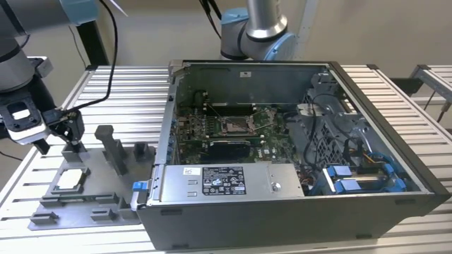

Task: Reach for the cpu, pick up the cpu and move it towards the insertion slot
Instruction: 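Pick up the cpu and move it towards the insertion slot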

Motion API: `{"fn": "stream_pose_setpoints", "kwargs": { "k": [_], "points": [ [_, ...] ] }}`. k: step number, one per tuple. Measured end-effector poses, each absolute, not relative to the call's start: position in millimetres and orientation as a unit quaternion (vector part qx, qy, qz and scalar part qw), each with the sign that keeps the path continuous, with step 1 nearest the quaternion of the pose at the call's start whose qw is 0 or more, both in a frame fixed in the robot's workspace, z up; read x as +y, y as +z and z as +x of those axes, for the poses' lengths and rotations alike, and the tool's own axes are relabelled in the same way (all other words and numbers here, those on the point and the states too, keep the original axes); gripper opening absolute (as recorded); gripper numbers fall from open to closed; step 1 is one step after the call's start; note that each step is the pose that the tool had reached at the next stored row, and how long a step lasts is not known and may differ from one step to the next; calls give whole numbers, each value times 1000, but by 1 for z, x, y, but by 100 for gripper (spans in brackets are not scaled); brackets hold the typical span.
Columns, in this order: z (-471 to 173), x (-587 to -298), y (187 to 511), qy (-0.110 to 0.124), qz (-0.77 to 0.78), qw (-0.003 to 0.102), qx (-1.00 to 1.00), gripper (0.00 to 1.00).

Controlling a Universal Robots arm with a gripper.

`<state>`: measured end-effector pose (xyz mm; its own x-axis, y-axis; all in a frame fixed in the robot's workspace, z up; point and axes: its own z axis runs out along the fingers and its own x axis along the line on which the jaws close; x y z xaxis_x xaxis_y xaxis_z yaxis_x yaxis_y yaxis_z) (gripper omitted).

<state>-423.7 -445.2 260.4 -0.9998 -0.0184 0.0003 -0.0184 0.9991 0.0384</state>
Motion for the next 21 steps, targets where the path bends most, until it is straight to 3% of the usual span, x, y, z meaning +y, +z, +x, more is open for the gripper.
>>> {"fn": "stream_pose_setpoints", "kwargs": {
  "k": [21],
  "points": [
    [-424, -445, 232, -19, 9, 0, -1000, 100]
  ]
}}
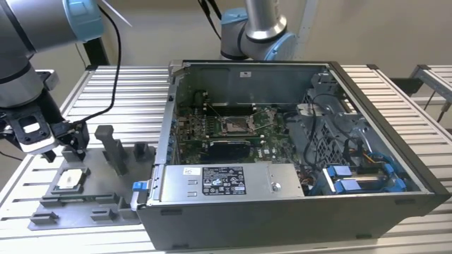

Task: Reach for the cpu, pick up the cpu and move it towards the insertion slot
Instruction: 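Pick up the cpu and move it towards the insertion slot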

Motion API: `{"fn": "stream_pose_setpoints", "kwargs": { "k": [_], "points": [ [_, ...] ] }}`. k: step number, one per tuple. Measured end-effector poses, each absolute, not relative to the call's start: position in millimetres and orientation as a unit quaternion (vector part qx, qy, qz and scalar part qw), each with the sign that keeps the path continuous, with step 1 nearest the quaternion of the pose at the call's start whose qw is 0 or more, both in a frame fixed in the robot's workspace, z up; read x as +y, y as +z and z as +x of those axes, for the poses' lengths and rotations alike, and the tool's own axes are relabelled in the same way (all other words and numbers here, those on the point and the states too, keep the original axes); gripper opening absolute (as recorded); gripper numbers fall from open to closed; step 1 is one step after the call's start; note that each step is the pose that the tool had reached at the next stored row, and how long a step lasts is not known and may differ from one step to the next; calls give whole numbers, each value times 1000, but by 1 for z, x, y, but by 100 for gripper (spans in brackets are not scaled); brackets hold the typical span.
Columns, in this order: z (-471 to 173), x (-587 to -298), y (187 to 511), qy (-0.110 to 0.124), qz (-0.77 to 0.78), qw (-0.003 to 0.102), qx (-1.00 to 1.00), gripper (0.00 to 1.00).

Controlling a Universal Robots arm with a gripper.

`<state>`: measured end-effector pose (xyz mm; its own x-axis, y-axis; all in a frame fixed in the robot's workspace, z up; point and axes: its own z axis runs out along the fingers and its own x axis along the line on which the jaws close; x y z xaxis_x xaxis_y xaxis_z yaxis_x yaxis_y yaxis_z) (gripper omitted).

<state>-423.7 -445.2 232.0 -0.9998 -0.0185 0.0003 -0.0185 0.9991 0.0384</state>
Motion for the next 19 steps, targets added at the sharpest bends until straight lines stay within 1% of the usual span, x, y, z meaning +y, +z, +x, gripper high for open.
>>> {"fn": "stream_pose_setpoints", "kwargs": {
  "k": [12, 19],
  "points": [
    [-424, -447, 214, -19, 9, 1, -1000, 100],
    [-426, -459, 207, -19, 9, 1, -1000, 100]
  ]
}}
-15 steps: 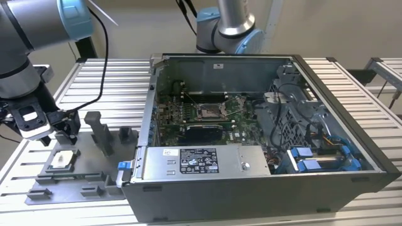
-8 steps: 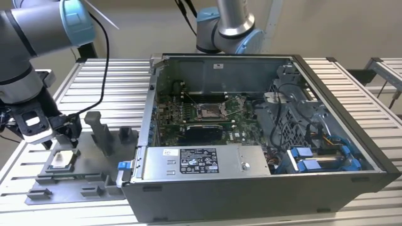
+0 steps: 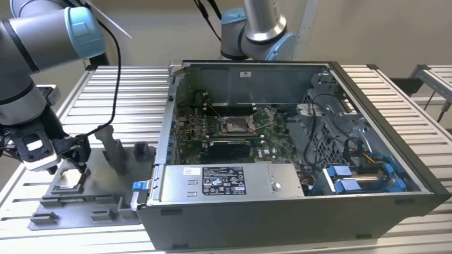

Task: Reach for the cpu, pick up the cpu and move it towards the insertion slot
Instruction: 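Pick up the cpu and move it towards the insertion slot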

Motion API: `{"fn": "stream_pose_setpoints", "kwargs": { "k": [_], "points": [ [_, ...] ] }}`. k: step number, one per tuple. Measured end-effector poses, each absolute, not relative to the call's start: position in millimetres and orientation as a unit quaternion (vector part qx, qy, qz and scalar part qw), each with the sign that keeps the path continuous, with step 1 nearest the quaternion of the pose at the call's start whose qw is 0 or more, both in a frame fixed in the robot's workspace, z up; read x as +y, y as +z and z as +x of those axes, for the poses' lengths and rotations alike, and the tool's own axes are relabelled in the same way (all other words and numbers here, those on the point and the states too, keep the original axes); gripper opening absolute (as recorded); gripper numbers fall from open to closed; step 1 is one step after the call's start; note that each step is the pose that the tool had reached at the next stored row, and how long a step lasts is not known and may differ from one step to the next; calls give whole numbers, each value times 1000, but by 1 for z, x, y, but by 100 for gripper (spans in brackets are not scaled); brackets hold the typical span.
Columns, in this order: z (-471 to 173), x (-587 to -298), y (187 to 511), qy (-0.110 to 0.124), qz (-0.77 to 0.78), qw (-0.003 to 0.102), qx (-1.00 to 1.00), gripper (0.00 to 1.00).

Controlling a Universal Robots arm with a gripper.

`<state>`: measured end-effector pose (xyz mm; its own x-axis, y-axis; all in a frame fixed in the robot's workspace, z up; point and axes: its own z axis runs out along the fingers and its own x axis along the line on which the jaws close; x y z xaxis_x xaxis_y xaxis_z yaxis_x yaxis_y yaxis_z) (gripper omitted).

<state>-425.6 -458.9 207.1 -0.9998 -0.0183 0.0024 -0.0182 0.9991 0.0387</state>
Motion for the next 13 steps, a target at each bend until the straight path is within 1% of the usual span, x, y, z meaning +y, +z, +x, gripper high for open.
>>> {"fn": "stream_pose_setpoints", "kwargs": {
  "k": [13],
  "points": [
    [-428, -467, 195, -19, 9, 1, -1000, 100]
  ]
}}
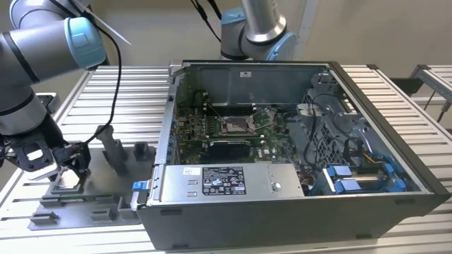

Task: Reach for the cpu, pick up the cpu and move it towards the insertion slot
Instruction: 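Pick up the cpu and move it towards the insertion slot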

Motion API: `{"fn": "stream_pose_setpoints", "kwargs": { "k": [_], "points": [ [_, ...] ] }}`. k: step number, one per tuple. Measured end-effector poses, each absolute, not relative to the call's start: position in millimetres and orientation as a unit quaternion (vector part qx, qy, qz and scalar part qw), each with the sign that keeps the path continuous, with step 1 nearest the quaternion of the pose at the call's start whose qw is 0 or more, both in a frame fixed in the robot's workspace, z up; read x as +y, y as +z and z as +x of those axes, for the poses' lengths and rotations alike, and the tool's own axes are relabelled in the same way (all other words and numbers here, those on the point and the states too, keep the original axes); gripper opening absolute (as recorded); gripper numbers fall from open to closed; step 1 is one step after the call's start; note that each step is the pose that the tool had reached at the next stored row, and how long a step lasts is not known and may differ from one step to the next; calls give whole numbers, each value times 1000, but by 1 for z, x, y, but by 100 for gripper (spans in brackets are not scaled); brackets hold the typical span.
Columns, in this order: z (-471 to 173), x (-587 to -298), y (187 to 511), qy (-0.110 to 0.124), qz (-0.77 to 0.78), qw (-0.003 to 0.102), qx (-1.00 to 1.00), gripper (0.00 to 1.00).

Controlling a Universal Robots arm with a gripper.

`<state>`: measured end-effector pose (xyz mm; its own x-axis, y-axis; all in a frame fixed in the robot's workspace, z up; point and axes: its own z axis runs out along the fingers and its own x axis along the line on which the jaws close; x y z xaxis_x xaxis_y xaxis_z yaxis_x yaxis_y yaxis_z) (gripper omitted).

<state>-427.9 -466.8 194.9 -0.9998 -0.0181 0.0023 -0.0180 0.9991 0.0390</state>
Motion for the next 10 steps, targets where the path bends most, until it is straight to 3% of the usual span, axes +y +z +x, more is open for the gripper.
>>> {"fn": "stream_pose_setpoints", "kwargs": {
  "k": [10],
  "points": [
    [-429, -465, 187, -20, 8, 1, -1000, 100]
  ]
}}
